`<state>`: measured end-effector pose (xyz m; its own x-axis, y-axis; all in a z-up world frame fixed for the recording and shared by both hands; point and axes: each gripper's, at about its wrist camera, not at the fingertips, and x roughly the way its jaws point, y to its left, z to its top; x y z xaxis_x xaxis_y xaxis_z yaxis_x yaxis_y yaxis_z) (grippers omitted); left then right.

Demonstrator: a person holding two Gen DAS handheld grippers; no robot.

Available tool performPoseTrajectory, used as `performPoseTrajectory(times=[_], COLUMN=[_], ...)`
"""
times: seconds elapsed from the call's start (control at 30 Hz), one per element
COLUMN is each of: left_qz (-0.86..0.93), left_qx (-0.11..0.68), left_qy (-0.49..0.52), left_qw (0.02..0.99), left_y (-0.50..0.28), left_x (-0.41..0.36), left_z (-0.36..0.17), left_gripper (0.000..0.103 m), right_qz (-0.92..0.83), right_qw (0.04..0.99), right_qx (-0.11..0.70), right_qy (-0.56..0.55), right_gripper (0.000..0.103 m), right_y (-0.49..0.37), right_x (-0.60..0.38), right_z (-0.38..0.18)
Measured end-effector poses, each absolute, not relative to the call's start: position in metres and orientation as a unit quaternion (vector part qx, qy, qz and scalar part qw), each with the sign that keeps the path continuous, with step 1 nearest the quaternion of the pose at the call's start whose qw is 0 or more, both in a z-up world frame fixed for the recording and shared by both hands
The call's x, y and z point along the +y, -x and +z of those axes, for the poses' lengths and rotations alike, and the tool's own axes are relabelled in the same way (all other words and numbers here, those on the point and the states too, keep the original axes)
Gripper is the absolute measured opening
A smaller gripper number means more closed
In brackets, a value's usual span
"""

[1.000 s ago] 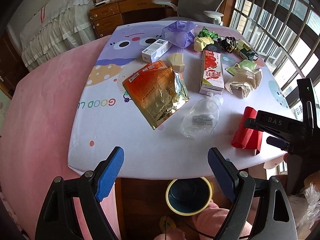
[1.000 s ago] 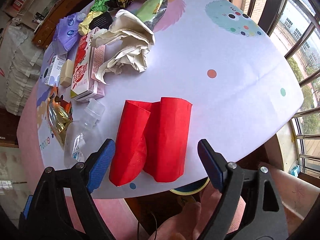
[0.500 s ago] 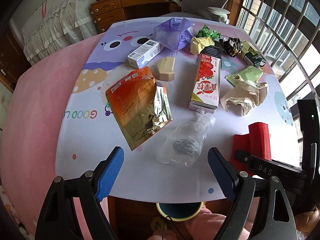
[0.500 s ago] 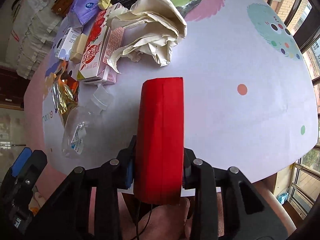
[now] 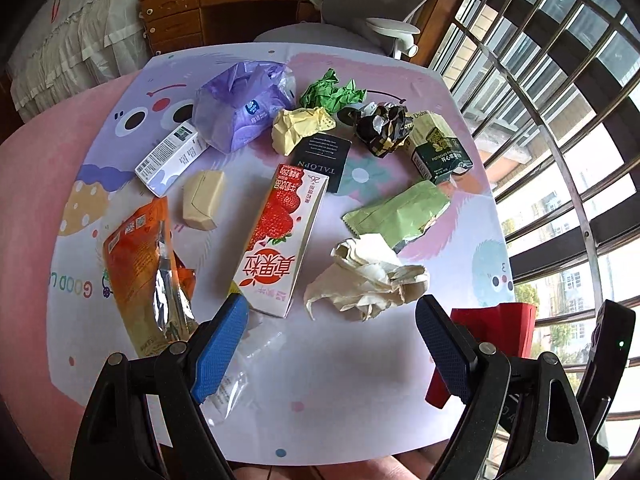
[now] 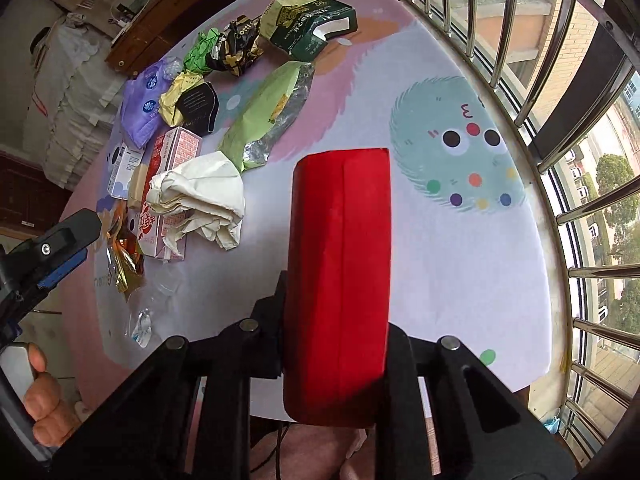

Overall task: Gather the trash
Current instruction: 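Grasp the crumpled white tissue with the left tool while the right tool holds the red paper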

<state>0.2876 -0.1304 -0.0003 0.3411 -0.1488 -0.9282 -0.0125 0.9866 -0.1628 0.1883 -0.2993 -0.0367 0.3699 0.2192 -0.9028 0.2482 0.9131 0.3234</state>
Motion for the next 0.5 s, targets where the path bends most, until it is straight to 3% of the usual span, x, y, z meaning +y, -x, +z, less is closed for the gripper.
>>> performPoseTrajectory(times=[0.2, 0.33, 0.5], left_qz=[-0.006, 0.005, -0.007], left_qx=[0.598, 0.629, 0.649], left_qy=[0.060, 0.043, 0.081], left_qw=[0.800, 0.777, 0.756], left_y=[-0.326, -0.328, -0.323], left_x=[-0.153, -0.161, -0.167], left_z=[-0.026, -0.058, -0.085], left_gripper=[0.088, 0.073, 0.073], right_qz=[-0.006, 0.000, 0.002], right_qw=[0.797, 0.793, 0.785], right_qx=[0.562, 0.570, 0.583], right_qy=[-0.222, -0.216, -0.210], right_gripper=[0.016, 0.016, 0.016], right_y=[-0.192, -0.193, -0.196], right_x=[-0.326, -0.328, -0.329], right_z=[-0.033, -0.035, -0.041])
